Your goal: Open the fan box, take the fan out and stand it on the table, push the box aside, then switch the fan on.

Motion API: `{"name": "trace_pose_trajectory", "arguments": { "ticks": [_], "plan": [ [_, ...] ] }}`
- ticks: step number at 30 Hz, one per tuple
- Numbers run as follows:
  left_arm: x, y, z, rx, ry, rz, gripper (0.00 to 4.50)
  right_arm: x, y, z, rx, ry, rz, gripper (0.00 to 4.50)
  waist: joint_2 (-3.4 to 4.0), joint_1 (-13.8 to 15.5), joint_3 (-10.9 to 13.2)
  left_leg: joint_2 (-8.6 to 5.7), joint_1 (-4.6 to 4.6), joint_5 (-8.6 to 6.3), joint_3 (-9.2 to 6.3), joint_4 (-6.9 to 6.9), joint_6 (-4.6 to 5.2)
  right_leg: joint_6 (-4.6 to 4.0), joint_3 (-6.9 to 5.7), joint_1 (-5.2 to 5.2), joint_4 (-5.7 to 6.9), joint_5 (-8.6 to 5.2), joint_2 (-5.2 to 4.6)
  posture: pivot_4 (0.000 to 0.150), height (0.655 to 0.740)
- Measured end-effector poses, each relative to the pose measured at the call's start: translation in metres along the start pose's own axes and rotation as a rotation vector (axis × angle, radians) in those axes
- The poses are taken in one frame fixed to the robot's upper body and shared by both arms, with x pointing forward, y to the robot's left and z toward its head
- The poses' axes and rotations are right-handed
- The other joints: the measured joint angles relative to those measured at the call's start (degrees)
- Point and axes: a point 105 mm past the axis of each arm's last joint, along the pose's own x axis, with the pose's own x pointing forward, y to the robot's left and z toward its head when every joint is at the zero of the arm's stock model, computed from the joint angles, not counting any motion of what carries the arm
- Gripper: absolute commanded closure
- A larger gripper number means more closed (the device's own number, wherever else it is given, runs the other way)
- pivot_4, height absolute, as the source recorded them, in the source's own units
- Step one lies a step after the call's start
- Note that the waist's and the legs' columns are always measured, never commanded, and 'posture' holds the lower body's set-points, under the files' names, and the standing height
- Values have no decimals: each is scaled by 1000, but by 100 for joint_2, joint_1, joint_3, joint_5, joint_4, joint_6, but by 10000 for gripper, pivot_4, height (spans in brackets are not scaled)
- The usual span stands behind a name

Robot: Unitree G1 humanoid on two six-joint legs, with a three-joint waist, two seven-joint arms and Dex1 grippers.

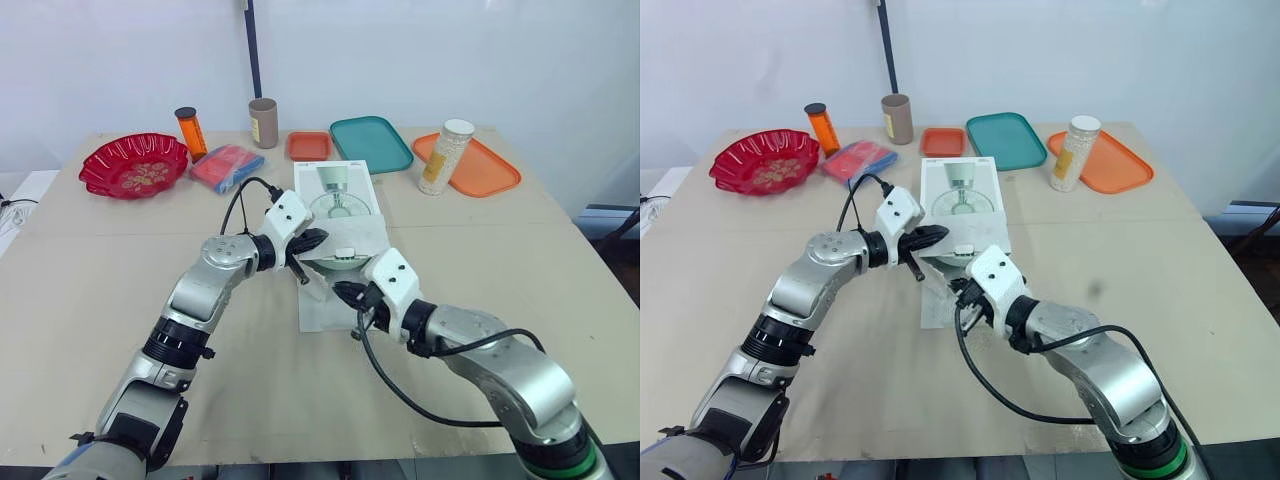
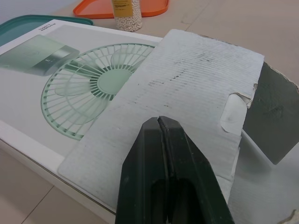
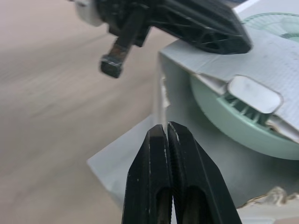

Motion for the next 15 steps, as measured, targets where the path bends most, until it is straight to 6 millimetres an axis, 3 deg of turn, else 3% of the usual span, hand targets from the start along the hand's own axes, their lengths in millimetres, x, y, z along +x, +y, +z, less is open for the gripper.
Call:
{"name": "trace_pose_trajectory", "arguments": {
  "ticks": [15],
  "plan": [
    [1, -4, 2, 7, -16, -33, 45000, -2, -20, -19, -1, 105, -178, 44062, 0, 1, 0, -1, 0, -1, 0, 0, 2, 0, 0, 0, 0, 0, 0, 1500, 7400]
  ]
}}
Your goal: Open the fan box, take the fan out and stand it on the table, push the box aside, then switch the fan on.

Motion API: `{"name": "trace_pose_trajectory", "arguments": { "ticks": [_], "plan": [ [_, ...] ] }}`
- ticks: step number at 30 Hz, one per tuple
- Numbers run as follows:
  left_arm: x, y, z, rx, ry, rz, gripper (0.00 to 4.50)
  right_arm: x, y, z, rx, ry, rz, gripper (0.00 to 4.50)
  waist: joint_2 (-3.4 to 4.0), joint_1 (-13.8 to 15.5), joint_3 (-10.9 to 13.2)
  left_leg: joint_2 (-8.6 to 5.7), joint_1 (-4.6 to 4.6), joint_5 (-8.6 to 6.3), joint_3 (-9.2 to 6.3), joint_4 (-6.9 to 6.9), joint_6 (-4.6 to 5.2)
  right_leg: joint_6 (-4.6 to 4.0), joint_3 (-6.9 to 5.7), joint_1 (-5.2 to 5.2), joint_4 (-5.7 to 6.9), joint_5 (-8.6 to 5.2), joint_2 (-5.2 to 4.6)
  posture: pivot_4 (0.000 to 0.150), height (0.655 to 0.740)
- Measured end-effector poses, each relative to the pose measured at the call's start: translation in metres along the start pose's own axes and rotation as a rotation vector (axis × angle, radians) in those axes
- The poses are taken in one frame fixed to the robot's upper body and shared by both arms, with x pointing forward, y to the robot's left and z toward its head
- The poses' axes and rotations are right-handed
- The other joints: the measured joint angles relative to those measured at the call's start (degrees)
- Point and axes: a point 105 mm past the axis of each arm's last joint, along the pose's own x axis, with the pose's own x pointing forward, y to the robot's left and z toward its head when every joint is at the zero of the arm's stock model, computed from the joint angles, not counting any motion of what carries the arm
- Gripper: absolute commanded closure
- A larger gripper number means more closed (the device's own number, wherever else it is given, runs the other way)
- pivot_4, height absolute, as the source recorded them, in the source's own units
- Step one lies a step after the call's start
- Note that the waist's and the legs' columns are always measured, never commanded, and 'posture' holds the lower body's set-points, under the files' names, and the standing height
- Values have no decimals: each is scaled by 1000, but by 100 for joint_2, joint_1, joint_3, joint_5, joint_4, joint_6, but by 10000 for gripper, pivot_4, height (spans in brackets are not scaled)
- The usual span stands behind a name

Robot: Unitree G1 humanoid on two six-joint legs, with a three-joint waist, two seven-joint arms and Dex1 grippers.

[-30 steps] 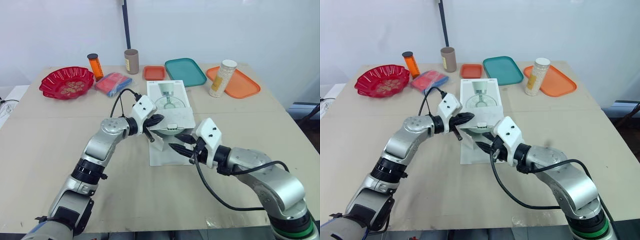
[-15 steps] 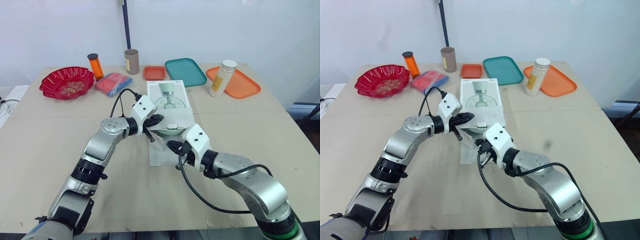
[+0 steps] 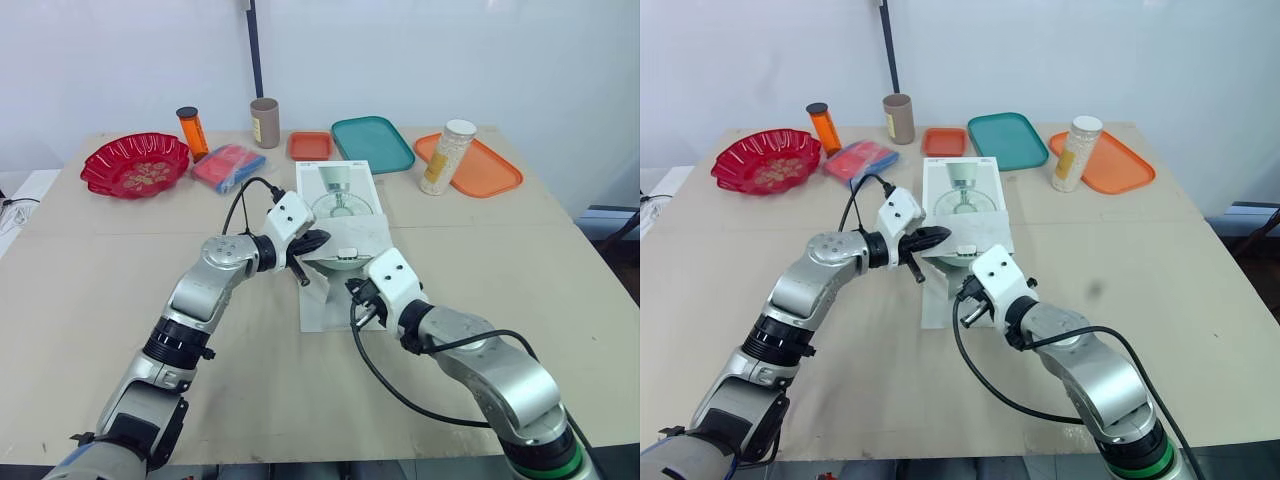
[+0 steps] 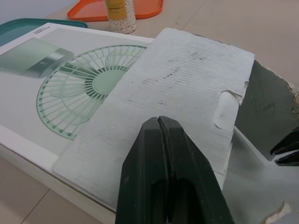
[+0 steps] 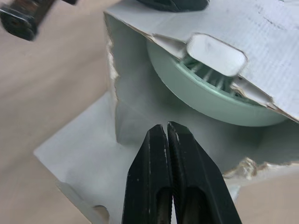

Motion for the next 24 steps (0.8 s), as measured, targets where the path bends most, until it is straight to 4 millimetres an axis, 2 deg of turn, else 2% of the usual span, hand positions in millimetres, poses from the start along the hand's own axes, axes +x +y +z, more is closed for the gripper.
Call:
{"name": "trace_pose_trajectory", "arguments": {
  "ticks": [14, 19, 24],
  "plan": [
    [3, -2, 0, -2, -15, -11, 45000, -20, -14, -19, 43, 84, -107, 44062, 1, 7, -1, -2, 0, -2, 0, 1, 3, 1, 1, 1, 1, 0, 0, 1500, 7400],
    [3, -2, 0, 0, -18, -13, 45000, -28, -31, -20, 9, 95, -153, 44062, 1, 8, -1, -2, 0, -2, 0, 0, 4, 1, 1, 2, 0, 0, 0, 1500, 7400],
    [3, -3, 1, 2, -21, -13, 45000, -23, -42, -23, -8, 98, -169, 44062, 1, 7, -1, -2, 0, -2, 1, 1, 3, 1, 1, 2, 0, 0, 0, 1500, 7400]
  ]
}}
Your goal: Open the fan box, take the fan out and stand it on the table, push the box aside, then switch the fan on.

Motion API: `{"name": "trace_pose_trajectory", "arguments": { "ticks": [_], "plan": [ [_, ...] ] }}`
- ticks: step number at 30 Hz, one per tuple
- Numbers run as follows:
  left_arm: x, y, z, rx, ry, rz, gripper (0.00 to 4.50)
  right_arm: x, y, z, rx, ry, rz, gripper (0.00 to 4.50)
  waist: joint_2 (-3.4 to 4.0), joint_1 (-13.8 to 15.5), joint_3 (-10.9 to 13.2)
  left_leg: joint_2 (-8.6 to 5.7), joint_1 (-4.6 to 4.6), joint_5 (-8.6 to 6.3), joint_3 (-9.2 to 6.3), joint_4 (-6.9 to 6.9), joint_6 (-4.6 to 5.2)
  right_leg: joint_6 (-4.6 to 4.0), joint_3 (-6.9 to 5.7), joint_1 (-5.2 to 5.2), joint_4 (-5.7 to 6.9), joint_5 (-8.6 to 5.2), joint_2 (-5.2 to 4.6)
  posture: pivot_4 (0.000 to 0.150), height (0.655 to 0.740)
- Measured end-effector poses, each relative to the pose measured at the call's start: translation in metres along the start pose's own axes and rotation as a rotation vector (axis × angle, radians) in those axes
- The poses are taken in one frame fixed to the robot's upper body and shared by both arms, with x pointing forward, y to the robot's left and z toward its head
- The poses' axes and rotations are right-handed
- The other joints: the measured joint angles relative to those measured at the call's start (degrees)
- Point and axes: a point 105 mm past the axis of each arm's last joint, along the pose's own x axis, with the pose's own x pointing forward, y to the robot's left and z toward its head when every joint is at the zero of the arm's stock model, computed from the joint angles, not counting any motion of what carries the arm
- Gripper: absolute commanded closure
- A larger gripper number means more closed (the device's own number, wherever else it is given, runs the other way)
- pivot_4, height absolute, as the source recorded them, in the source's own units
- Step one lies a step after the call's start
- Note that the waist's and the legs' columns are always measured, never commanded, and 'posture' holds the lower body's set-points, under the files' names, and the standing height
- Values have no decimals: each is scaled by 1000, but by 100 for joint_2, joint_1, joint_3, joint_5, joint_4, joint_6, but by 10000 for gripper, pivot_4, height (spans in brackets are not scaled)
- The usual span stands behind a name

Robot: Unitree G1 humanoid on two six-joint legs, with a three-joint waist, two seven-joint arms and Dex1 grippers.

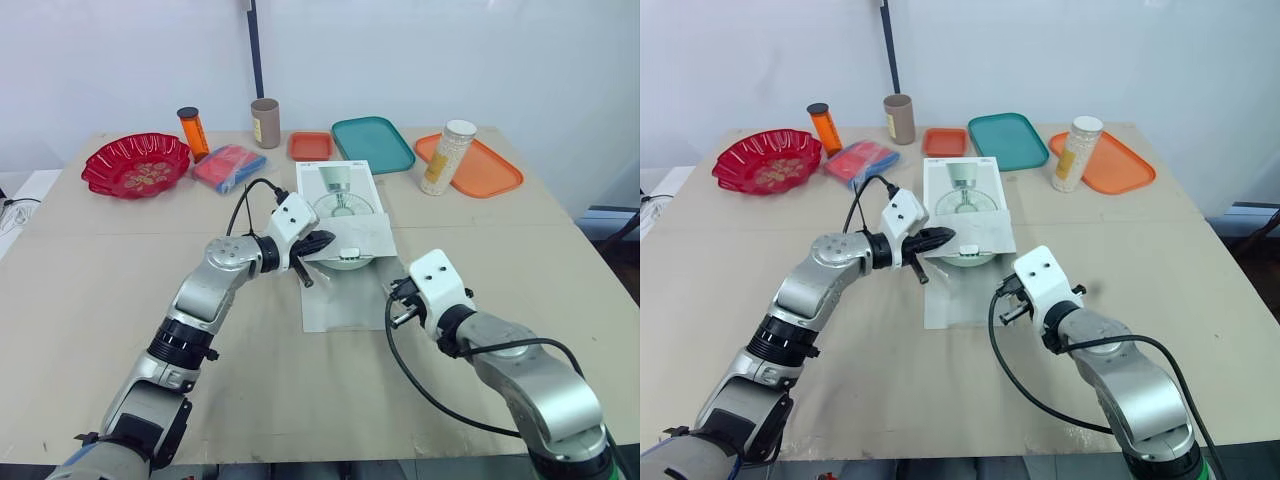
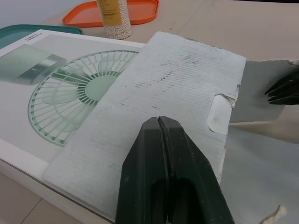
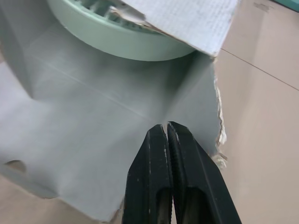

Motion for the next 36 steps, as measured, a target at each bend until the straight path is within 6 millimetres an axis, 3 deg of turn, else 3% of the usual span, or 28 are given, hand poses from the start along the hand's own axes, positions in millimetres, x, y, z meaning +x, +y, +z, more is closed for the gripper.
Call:
{"name": "trace_pose_trajectory", "arguments": {
  "ticks": [14, 24, 36],
  "plan": [
    [-4, 1, -2, 6, 6, 11, 45000, 33, -38, 3, -60, -38, -73, 44062, 0, -9, 0, 1, 0, 3, 2, 0, -5, 0, 3, -2, 0, 0, 0, 1500, 7400],
    [-4, 1, -2, 4, 10, 14, 45000, 53, -32, 15, -60, -113, 11, 44062, 0, -12, 0, 1, 0, 6, 3, -1, -12, -1, 4, -3, 0, 0, 0, 1500, 7400],
    [-6, 4, -1, 1, 12, 37, 45000, 58, -24, 17, -41, -141, 61, 44062, 1, -18, 0, 2, 1, 15, 5, -2, -27, -2, 7, -6, 2, 1, 2, 1500, 7400]
  ]
}}
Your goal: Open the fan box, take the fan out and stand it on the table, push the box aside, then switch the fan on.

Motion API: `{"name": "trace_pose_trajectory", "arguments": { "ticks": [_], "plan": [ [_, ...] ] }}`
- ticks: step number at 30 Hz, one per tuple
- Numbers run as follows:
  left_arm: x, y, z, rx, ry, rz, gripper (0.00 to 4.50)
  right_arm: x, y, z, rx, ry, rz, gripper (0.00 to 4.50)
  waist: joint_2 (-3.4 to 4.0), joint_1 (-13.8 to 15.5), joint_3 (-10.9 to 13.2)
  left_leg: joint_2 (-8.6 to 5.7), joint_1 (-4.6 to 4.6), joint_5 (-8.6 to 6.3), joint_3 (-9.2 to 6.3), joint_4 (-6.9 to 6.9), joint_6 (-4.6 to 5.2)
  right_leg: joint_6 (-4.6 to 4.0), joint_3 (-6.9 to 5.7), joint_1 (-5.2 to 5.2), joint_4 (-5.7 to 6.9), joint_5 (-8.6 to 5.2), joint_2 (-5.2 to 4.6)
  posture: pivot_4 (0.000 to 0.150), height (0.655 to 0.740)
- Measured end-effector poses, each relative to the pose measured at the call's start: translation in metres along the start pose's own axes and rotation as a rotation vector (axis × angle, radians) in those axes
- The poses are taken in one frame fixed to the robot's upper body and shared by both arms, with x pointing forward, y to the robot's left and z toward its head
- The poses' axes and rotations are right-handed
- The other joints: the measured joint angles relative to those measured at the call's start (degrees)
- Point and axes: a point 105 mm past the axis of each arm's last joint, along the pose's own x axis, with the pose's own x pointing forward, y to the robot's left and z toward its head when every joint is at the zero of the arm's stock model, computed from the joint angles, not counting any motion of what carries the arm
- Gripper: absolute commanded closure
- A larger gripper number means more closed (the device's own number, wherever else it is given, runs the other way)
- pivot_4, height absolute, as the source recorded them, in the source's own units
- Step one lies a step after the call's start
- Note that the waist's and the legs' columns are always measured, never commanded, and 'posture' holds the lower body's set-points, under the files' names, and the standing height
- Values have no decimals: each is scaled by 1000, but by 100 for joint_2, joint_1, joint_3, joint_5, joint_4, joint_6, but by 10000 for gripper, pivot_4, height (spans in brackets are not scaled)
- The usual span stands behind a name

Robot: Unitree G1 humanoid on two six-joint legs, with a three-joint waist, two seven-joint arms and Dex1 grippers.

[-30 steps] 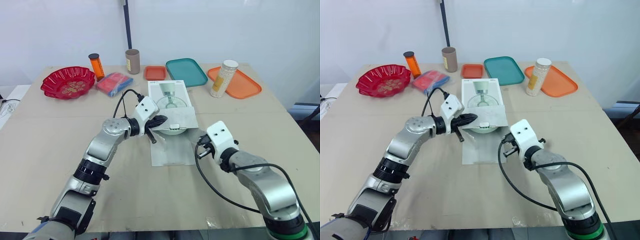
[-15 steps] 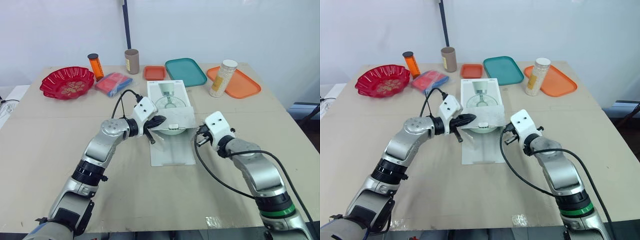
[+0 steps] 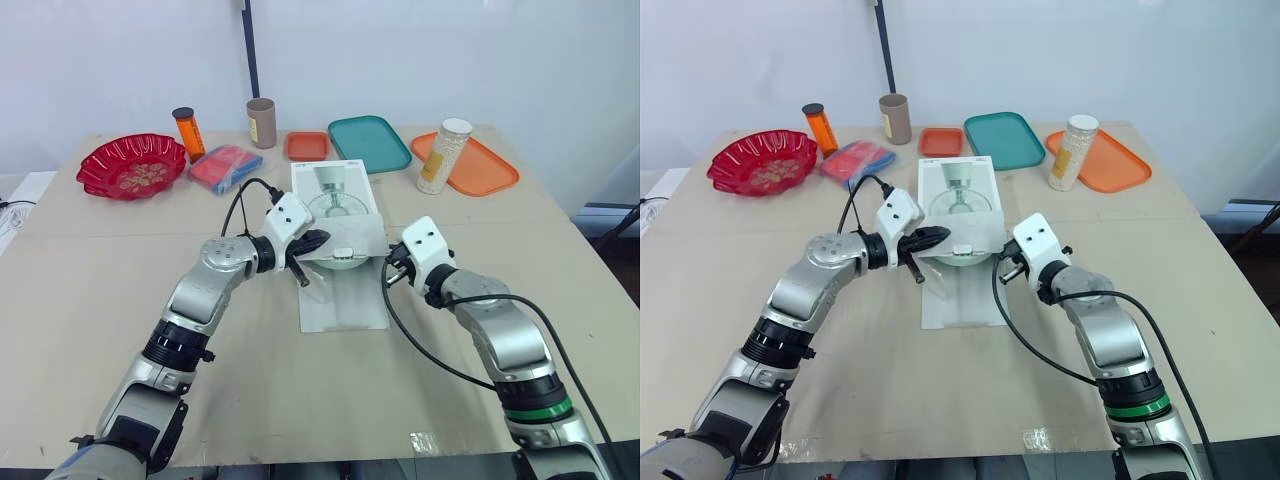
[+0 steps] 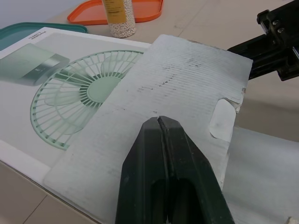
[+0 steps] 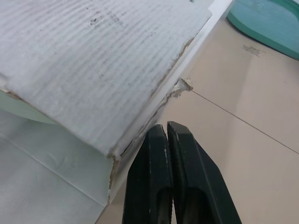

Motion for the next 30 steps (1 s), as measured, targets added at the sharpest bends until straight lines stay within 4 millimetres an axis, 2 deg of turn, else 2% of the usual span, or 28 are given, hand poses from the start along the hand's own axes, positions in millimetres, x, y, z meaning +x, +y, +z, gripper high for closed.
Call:
{"name": "trace_pose_trajectory", "arguments": {
  "ticks": [10, 15, 18, 20, 23, 27, 30],
  "plan": [
    [0, -1, 0, -4, 2, 1, 45000, -8, -4, 7, -2, -20, 4, 44062, 0, 3, 0, 0, 0, 0, 0, 0, 0, 0, 0, 0, 0, 0, 0, 1500, 7400],
    [0, -1, 0, -4, 2, -1, 45000, -27, -5, 15, -13, -30, 27, 44062, 0, 6, 0, 0, 0, -2, 1, 0, 4, 0, 0, 1, 0, 0, 0, 1500, 7400],
    [0, -1, 0, -4, 3, -2, 45000, -40, -9, 33, -1, -79, 49, 44062, 0, 1, 0, 0, 0, -14, 1, 0, 25, 0, 1, 1, 0, 0, 1, 1500, 7400],
    [0, -1, 0, -5, 3, -2, 45000, -46, -10, 60, -3, -162, 59, 44062, 2, -8, -1, 2, 3, -14, 1, 0, 24, -1, 1, 2, 1, 1, 3, 1500, 7400],
    [1, -1, 0, -7, 1, -3, 45000, -44, -4, 83, 34, -247, 85, 44062, 2, 1, -1, 3, 4, -14, -1, 0, 24, -1, 1, 3, 0, 1, 5, 1500, 7400],
    [1, -1, 1, -11, -3, -1, 45000, -36, 11, 80, 50, -231, 137, 44062, 2, 14, -1, -1, -2, -11, 0, 2, 19, -1, 1, 1, -2, 0, -1, 1500, 7400],
    [-1, 2, 1, -28, -9, 9, 45000, -24, 13, 67, 58, -186, 151, 44062, 2, 8, -1, -1, 0, -11, 1, 1, 21, -1, 1, 0, 1, 1, -1, 1500, 7400]
  ]
}}
